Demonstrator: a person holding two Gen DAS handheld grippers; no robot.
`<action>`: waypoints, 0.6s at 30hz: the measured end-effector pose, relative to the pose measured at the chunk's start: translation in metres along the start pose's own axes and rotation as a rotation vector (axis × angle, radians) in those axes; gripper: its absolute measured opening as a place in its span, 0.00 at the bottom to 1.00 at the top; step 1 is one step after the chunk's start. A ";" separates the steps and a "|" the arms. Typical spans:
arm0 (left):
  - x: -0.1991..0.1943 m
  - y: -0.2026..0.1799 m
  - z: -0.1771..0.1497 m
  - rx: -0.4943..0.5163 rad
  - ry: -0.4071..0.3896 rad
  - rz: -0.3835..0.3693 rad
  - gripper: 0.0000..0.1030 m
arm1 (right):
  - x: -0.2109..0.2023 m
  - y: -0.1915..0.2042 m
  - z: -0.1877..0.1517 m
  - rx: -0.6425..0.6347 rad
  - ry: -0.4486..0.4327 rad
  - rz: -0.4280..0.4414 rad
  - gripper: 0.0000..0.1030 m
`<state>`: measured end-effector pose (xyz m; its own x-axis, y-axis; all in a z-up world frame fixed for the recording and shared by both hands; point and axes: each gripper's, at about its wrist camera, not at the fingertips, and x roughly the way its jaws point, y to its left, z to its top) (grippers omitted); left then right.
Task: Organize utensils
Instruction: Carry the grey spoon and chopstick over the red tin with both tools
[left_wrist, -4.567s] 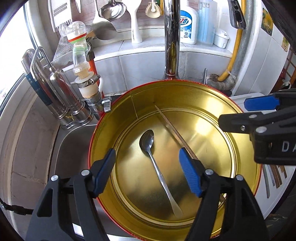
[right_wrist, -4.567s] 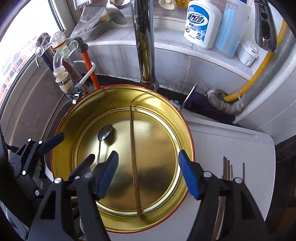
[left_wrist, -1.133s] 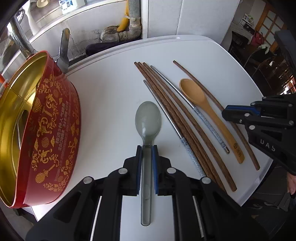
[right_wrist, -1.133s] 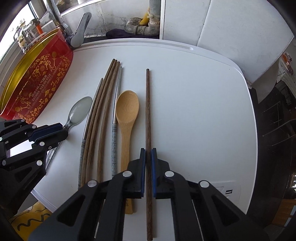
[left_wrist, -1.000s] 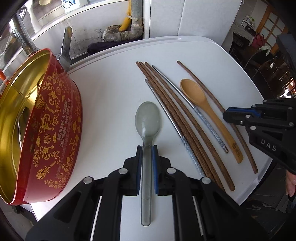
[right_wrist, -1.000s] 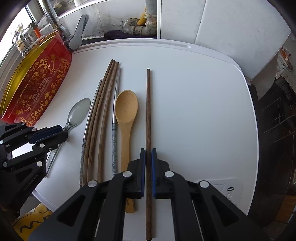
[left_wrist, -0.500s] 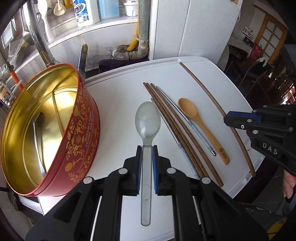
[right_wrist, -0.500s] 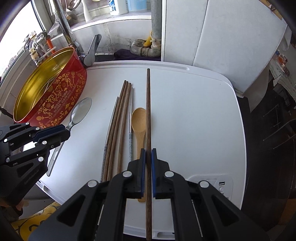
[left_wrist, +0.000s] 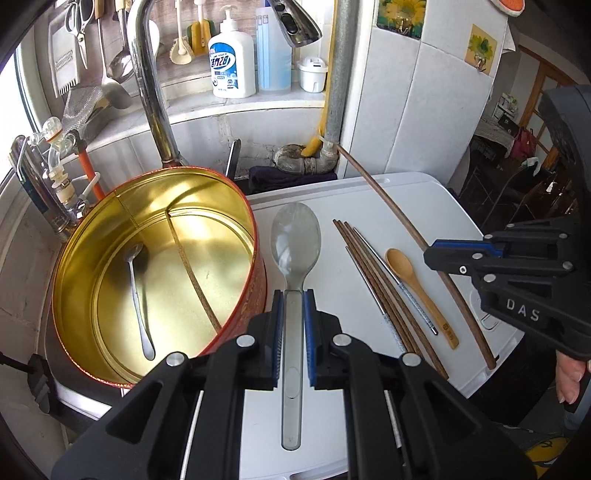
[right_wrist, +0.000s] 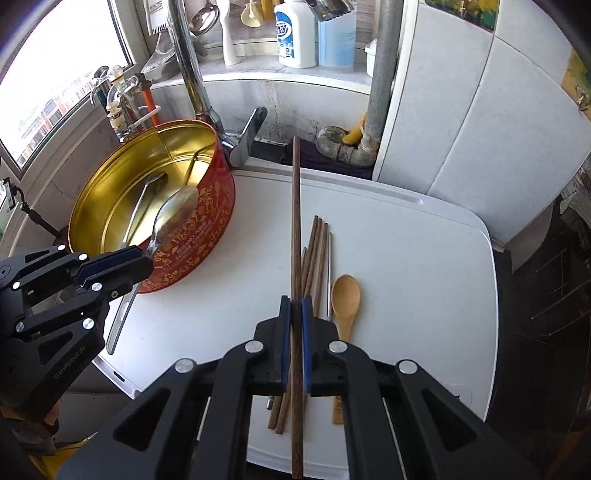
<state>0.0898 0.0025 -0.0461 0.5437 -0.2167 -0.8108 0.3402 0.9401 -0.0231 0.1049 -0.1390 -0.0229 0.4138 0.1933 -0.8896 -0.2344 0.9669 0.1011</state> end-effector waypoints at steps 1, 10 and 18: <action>-0.004 0.006 0.001 -0.010 -0.008 0.005 0.11 | -0.001 0.008 0.006 -0.014 -0.006 0.007 0.06; -0.033 0.090 0.004 -0.140 -0.064 0.098 0.11 | 0.008 0.081 0.064 -0.158 -0.035 0.067 0.06; -0.030 0.165 0.012 -0.258 -0.078 0.129 0.11 | 0.046 0.142 0.109 -0.226 0.013 0.124 0.06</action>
<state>0.1390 0.1612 -0.0187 0.6306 -0.1014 -0.7695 0.0637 0.9948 -0.0789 0.1866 0.0248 -0.0009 0.3584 0.3043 -0.8826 -0.4739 0.8738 0.1088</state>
